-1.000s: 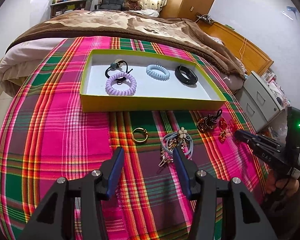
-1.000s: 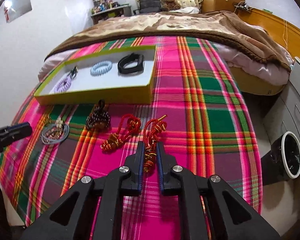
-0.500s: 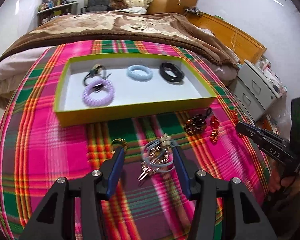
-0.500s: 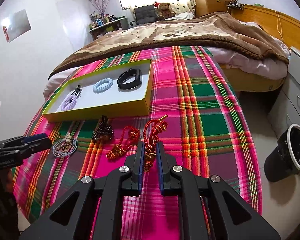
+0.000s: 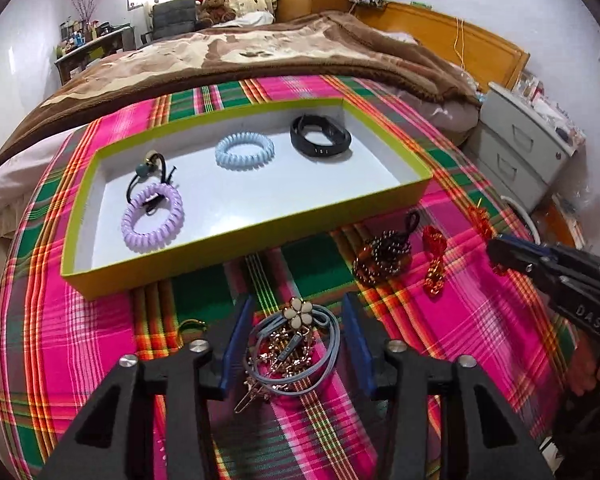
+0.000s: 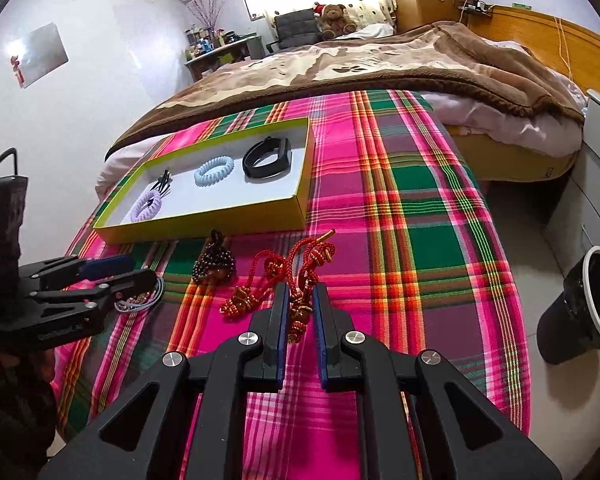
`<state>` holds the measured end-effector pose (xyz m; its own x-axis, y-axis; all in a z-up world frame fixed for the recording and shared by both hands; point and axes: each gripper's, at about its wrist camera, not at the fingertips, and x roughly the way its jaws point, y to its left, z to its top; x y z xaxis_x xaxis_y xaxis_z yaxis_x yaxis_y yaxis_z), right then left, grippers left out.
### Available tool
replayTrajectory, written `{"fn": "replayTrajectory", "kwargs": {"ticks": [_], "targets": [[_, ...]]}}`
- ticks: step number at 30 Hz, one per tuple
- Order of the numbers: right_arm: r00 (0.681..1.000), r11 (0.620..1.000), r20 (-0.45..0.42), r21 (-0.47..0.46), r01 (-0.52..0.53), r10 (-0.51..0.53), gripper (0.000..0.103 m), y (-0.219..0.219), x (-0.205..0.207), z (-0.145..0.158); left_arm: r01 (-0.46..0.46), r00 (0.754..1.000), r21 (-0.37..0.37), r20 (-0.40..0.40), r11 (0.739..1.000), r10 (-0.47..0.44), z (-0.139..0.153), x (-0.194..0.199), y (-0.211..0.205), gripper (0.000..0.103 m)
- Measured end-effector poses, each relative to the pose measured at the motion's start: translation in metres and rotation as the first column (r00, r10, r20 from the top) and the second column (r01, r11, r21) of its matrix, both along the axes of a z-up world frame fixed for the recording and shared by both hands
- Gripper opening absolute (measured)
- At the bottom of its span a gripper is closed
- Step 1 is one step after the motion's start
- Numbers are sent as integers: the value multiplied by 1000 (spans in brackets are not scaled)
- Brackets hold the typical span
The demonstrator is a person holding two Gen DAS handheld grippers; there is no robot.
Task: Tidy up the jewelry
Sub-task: 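Grasp the silver bracelet with white flower charm using the left tool, then carry the red earrings and silver bracelet over the tray with both tools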
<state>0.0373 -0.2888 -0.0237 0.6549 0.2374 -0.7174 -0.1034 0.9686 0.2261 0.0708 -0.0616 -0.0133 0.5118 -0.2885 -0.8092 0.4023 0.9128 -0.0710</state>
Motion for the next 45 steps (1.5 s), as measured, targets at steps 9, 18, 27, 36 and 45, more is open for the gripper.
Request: {"fn": "replayTrajectory", "kwargs": {"ticks": [9,18,27,36,45], "targets": [[1000,1000,-2,2,-1,1,12,1,2,-1,-1,1000,-5,-10,1000,1,-5,1,-4,21],[1000,1000,3,1,5,-5,12,0,0,1,-25,1000,-33,-5,999,24,0,0,3,17],[1000,1000,29,-2,1,-1,12,4,-5,13,-40,999,-110,7,993,41,16,-5,18,17],[997,1000,80,-10,-8,9,12,10,-2,38,-42,996,-164,65,986,53,49,-4,28,17],[993,998,104,-20,-58,60,12,29,29,57,-65,993,-186,80,980,81,62,22,39,17]]}}
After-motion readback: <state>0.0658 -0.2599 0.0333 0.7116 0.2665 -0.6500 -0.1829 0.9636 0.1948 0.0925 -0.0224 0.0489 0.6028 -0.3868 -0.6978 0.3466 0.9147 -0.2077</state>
